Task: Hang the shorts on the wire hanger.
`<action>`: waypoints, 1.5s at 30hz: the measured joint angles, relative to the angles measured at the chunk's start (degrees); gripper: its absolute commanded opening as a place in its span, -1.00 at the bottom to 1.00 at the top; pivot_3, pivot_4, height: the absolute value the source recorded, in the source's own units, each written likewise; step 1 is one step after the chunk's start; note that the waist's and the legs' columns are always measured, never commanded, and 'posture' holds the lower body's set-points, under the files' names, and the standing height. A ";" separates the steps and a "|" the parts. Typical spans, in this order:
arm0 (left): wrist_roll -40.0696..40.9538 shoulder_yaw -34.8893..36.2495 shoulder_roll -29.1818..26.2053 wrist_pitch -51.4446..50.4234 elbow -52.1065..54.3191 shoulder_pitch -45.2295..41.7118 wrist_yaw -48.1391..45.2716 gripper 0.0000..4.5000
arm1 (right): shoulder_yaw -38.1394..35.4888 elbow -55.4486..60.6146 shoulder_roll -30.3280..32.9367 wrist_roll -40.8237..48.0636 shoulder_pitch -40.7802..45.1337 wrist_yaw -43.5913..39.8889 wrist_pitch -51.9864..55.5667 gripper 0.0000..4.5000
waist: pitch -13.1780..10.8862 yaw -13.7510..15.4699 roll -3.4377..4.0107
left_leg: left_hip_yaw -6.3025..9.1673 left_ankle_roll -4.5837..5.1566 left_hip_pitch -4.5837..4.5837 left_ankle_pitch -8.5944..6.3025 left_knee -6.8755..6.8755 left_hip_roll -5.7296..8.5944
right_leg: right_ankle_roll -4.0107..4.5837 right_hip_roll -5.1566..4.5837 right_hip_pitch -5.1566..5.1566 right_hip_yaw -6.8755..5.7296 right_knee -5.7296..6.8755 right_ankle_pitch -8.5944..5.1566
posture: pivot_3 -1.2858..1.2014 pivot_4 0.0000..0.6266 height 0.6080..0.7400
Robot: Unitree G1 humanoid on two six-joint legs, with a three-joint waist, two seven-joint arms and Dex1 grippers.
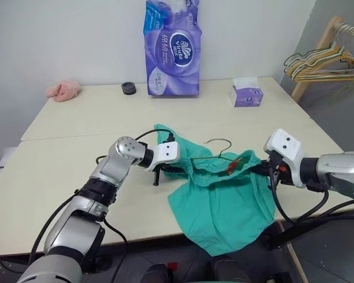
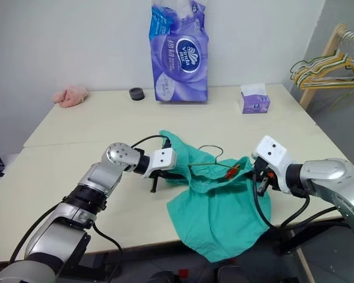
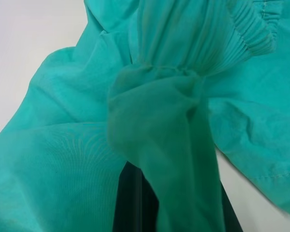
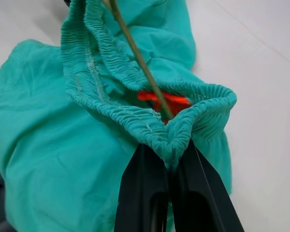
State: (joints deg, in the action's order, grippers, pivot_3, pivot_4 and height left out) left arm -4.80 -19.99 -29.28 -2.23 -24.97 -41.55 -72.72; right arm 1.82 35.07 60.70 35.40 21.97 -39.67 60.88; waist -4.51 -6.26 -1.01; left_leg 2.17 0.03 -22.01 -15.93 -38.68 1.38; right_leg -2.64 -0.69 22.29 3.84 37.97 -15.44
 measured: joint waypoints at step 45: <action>1.45 0.00 1.38 -3.39 5.31 3.09 0.55 -1.00 | 10.50 -12.00 1.32 -19.56 -2.18 -7.80 -12.02 0.58 | -0.09 -0.19 0.12 | -0.05 -0.01 0.04 -0.01 0.01 0.08 | 0.00 -0.13 0.00 -0.07 0.01 0.00 | -0.10 -0.80 1.00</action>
State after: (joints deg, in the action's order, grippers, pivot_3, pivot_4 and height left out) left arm -3.35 -20.00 -27.90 -5.62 -19.66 -38.46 -72.17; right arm 12.32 23.08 62.02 15.83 19.79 -47.47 48.87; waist -4.60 -6.44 -0.88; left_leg 2.13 0.02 -21.98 -15.93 -38.67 1.46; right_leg -2.64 -0.82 22.29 3.78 37.98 -15.44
